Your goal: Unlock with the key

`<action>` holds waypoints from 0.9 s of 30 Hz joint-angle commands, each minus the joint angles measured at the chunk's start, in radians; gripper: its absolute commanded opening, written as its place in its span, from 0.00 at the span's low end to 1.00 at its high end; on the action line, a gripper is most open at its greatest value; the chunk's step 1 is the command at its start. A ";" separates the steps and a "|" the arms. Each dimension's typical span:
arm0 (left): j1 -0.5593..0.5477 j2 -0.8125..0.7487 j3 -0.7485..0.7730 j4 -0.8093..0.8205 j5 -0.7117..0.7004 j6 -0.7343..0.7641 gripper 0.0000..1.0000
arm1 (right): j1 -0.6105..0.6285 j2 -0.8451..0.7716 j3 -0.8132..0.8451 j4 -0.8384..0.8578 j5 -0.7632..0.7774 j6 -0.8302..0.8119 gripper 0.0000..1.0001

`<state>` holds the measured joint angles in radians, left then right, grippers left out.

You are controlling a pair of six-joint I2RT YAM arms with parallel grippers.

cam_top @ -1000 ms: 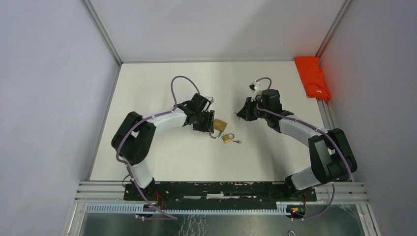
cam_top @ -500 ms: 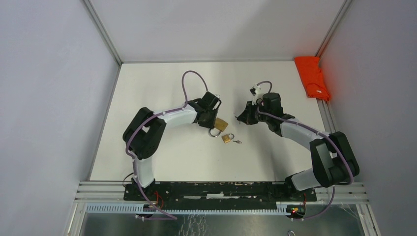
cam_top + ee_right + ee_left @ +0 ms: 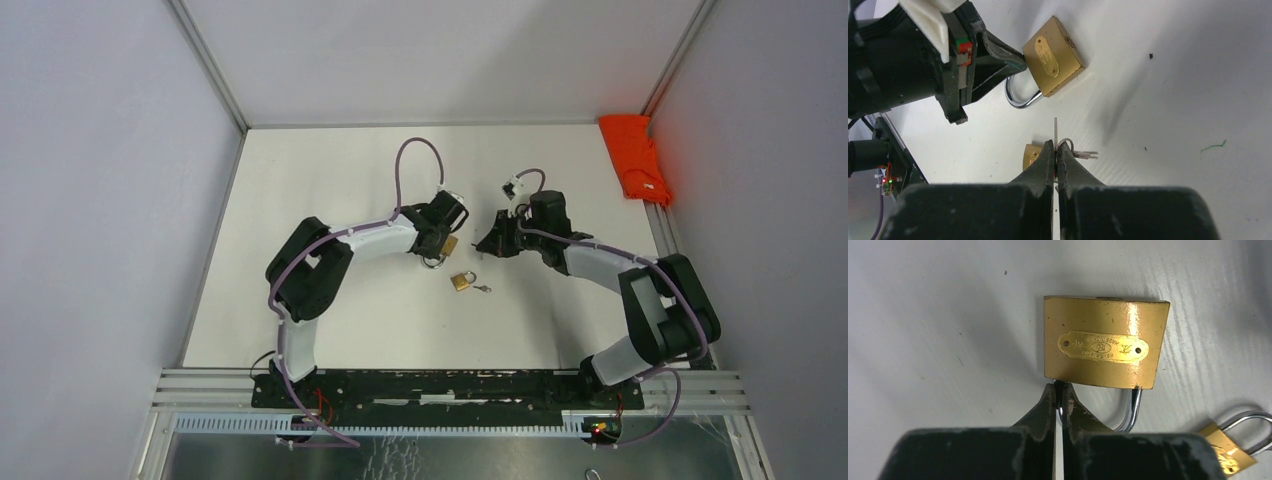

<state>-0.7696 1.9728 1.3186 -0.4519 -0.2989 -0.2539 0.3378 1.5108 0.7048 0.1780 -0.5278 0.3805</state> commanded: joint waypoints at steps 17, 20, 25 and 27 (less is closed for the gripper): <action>0.301 -0.051 0.109 0.094 0.420 0.434 0.41 | -0.025 0.189 0.171 0.034 -0.176 0.022 0.00; 0.303 -0.056 0.132 0.098 0.470 0.358 0.47 | -0.025 0.193 0.177 0.032 -0.179 0.022 0.00; 0.302 -0.088 0.145 0.061 0.541 0.105 0.03 | -0.026 0.190 0.180 0.024 -0.163 0.021 0.00; 0.297 -0.098 0.109 0.056 0.552 0.015 0.02 | -0.027 0.187 0.182 0.026 -0.160 0.024 0.00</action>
<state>-0.4591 1.9213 1.4471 -0.3691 0.1703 0.0044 0.3157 1.6997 0.8444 0.1780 -0.6807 0.3988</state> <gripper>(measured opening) 0.042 0.010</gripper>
